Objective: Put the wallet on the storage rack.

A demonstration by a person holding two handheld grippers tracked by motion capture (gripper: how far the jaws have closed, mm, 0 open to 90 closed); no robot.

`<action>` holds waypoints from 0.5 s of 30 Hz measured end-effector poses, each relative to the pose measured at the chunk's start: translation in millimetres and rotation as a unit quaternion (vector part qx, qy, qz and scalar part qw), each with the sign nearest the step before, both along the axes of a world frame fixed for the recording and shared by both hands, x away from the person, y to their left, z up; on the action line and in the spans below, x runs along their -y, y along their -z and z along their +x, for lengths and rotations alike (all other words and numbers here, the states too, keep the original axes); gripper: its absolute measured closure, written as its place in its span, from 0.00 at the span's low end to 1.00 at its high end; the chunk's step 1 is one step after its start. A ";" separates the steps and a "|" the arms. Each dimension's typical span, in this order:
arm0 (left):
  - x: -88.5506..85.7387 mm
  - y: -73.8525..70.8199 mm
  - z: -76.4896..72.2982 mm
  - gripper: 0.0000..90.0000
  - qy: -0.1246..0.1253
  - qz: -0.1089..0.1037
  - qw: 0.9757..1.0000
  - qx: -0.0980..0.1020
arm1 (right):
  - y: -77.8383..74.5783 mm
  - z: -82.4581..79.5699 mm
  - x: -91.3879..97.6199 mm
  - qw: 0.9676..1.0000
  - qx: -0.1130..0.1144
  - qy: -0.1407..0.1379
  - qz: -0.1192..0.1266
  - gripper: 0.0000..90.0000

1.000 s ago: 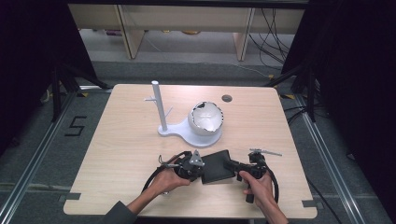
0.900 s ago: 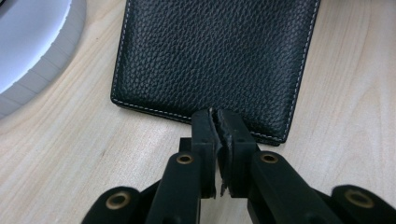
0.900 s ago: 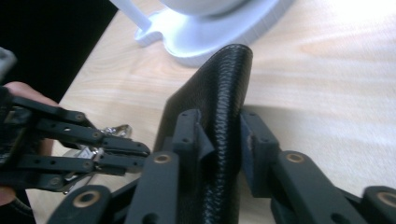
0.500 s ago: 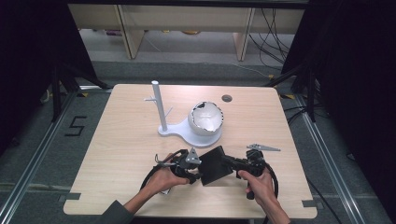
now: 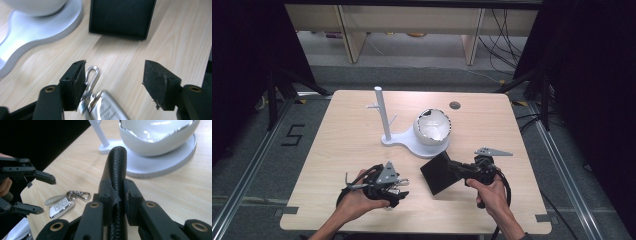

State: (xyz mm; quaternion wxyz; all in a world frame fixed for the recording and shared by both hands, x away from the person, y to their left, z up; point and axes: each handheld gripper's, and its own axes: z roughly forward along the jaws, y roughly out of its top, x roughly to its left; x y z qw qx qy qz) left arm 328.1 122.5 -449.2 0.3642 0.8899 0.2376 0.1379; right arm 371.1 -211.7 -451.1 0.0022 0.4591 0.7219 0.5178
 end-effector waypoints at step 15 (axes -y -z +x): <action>-56.5 9.6 -24.6 0.31 -0.064 0.001 0.998 0.000 | -40.9 22.8 15.7 0.999 0.043 0.023 0.006 0.88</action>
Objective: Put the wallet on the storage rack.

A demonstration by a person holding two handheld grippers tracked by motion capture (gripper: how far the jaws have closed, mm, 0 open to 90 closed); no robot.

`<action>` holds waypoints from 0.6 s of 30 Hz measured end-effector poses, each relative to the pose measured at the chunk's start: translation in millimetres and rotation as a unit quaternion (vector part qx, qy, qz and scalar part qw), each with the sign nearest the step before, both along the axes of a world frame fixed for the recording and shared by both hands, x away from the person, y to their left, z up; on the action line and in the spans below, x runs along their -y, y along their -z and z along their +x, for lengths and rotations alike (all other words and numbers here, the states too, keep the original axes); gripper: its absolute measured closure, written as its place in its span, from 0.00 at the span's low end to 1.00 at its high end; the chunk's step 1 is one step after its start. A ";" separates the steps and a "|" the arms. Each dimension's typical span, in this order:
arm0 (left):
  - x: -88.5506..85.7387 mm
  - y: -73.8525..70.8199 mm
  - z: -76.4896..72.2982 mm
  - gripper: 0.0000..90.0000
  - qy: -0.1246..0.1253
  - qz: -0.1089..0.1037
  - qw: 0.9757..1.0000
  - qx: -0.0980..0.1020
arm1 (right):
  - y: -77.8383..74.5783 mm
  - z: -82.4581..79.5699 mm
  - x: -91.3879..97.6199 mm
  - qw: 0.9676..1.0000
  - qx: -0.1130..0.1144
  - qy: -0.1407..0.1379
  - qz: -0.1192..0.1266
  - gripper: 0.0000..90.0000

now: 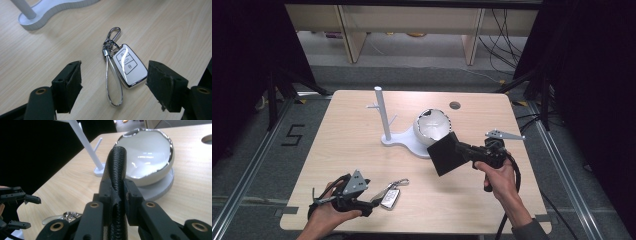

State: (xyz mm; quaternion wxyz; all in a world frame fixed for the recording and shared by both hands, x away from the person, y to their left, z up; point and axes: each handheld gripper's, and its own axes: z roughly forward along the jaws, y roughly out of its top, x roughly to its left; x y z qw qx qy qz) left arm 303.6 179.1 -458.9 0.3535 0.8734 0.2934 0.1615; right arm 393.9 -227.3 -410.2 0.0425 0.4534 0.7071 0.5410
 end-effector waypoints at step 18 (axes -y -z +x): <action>-15.1 17.3 -16.0 0.26 -0.011 -0.009 1.000 -0.014 | -37.4 45.0 9.6 0.999 0.021 0.039 0.007 0.88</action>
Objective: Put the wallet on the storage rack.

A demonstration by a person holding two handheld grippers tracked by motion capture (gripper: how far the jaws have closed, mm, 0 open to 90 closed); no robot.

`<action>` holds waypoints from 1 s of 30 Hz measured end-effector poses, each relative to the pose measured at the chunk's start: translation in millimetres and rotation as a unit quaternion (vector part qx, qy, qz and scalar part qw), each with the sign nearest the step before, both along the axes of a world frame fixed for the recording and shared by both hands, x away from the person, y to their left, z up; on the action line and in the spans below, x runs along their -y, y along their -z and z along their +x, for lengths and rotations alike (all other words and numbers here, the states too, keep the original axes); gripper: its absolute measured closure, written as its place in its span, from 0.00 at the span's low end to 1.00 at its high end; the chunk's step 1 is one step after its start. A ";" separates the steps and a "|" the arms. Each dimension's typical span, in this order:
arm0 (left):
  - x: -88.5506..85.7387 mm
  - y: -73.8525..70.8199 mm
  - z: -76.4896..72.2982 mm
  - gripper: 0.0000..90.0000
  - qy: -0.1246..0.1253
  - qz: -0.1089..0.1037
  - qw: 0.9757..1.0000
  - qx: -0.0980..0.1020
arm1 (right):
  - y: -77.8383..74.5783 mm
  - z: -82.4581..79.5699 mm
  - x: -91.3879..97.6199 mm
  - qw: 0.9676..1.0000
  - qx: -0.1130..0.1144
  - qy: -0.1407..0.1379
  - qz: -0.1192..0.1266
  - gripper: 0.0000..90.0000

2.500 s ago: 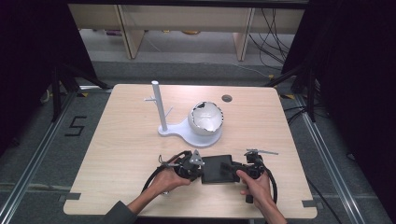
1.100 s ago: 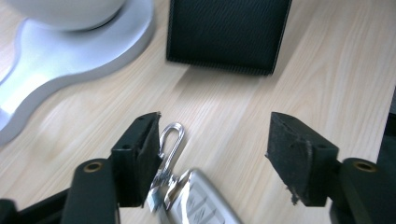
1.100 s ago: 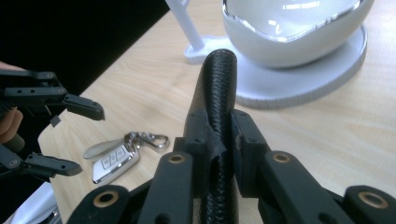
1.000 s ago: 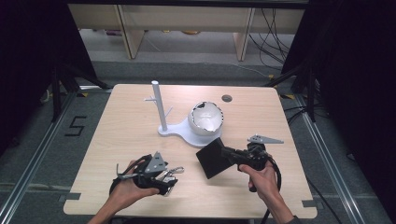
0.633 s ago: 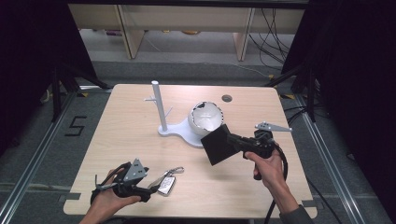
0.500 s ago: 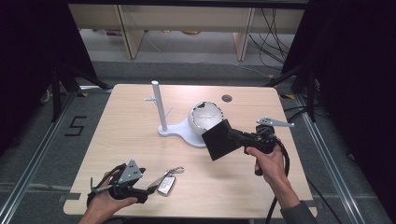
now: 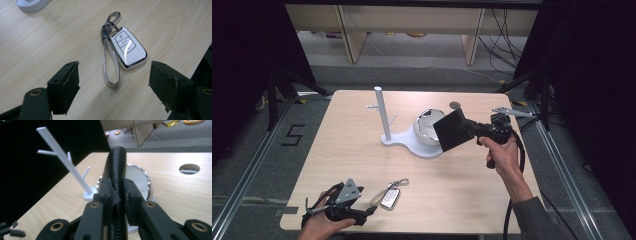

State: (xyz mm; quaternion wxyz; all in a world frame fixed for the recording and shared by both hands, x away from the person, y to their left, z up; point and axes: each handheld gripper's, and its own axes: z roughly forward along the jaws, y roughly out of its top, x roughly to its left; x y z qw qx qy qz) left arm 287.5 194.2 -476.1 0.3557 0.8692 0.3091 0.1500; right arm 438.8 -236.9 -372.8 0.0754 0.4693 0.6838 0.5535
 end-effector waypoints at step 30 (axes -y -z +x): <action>1.5 5.3 0.6 0.26 0.002 -0.006 1.000 -0.006 | 30.1 84.1 -27.0 0.998 -0.030 0.041 -0.038 0.88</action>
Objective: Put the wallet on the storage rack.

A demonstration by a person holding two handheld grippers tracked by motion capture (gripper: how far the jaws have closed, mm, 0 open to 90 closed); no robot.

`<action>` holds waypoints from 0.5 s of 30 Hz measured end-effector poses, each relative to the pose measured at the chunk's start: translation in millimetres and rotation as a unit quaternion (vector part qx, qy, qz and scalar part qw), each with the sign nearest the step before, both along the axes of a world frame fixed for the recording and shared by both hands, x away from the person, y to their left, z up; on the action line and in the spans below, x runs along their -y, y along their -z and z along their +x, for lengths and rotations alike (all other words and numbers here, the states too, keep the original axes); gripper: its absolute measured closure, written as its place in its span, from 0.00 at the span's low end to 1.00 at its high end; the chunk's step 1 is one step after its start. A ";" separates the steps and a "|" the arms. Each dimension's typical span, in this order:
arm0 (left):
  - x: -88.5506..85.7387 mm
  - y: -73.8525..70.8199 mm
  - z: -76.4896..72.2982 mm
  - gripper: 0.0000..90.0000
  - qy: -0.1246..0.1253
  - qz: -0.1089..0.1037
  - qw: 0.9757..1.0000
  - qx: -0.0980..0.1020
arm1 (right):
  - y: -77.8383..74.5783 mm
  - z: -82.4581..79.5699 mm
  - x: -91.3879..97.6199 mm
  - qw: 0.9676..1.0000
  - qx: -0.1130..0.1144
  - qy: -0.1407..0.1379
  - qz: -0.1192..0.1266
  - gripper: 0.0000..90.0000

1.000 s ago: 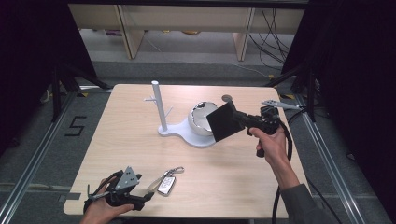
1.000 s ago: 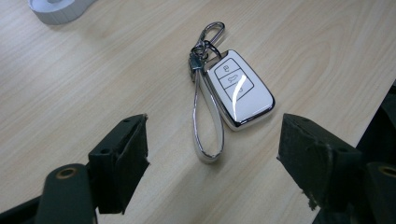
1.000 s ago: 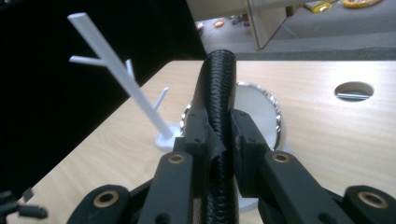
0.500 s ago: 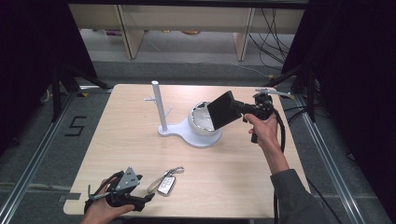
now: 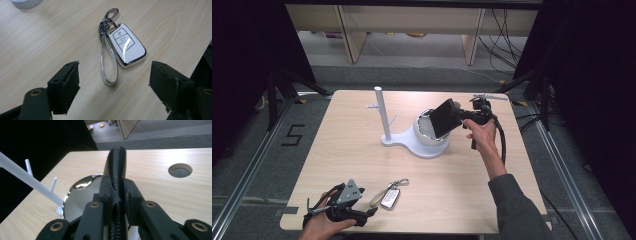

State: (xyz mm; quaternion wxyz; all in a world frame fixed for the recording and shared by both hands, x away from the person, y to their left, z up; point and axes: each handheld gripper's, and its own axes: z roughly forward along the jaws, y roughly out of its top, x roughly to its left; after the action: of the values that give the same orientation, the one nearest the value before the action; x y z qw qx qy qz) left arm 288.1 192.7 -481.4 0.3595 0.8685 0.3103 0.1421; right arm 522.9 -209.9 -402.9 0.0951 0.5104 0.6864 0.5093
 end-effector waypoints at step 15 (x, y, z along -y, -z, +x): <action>1.7 5.9 0.4 0.26 0.004 0.009 1.000 -0.009 | 25.9 14.1 -26.2 1.000 -0.027 -0.012 -0.010 0.86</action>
State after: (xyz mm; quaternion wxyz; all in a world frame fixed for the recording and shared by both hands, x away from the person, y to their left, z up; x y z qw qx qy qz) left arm 288.4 191.0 -487.2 0.3492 0.8742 0.3090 0.1354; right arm 537.0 -183.7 -428.8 0.0756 0.5146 0.6996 0.4899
